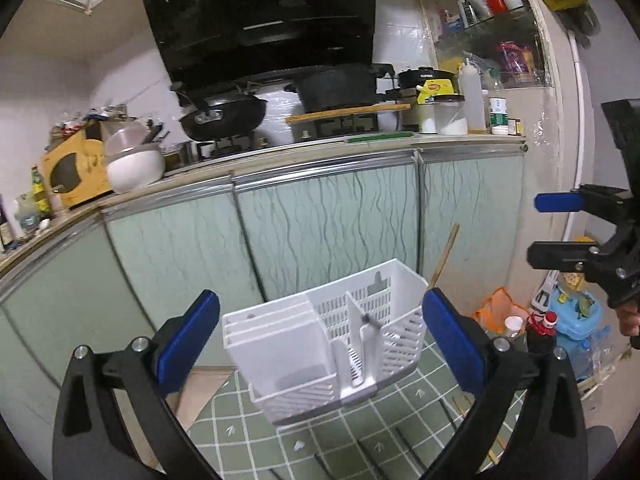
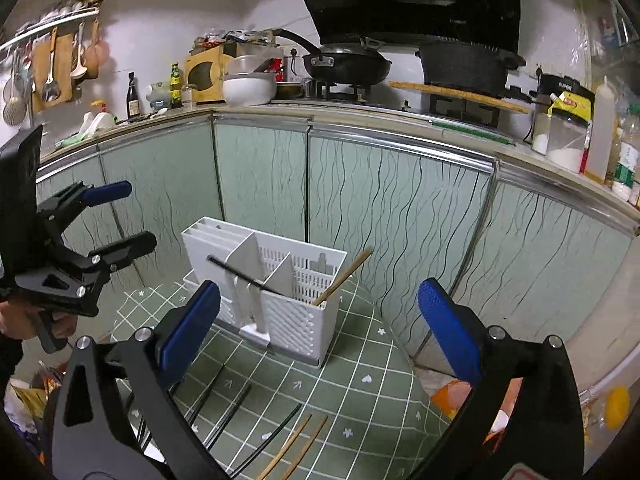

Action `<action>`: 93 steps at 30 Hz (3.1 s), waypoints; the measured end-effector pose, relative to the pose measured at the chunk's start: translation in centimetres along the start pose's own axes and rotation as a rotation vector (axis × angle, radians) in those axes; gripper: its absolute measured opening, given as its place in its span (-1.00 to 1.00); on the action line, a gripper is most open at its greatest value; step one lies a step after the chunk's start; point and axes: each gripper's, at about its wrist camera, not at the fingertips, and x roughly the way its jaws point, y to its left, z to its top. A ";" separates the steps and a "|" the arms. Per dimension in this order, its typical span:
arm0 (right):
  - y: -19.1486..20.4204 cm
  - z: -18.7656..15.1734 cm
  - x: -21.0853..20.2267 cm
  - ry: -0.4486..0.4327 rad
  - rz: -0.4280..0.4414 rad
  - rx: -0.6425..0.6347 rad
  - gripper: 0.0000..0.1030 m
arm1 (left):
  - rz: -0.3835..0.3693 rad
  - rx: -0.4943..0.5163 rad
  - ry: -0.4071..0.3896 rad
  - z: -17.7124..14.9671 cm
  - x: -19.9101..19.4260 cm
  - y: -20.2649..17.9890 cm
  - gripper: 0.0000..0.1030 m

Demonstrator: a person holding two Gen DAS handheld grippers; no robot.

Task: Organize utensils
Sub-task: 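Open the left tool over the holder while the right tool releases its chopstick, then move both open tools back down to the remaining chopsticks, then close the left tool on a black chopstick while the right tool grasps a wooden chopstick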

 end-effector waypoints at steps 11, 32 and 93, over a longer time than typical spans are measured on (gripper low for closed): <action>2.9 -3.7 -4.9 -0.035 -0.047 -0.018 0.85 | 0.056 -0.082 0.018 -3.8 -4.8 0.5 0.93; 5.4 -13.5 -6.9 0.035 -0.150 0.096 0.85 | 0.020 -0.101 0.062 -13.3 -5.9 -0.2 0.93; 8.1 -29.9 -1.7 0.221 -0.233 0.204 -0.09 | 0.236 -0.205 0.344 -29.5 -6.4 -4.2 -0.73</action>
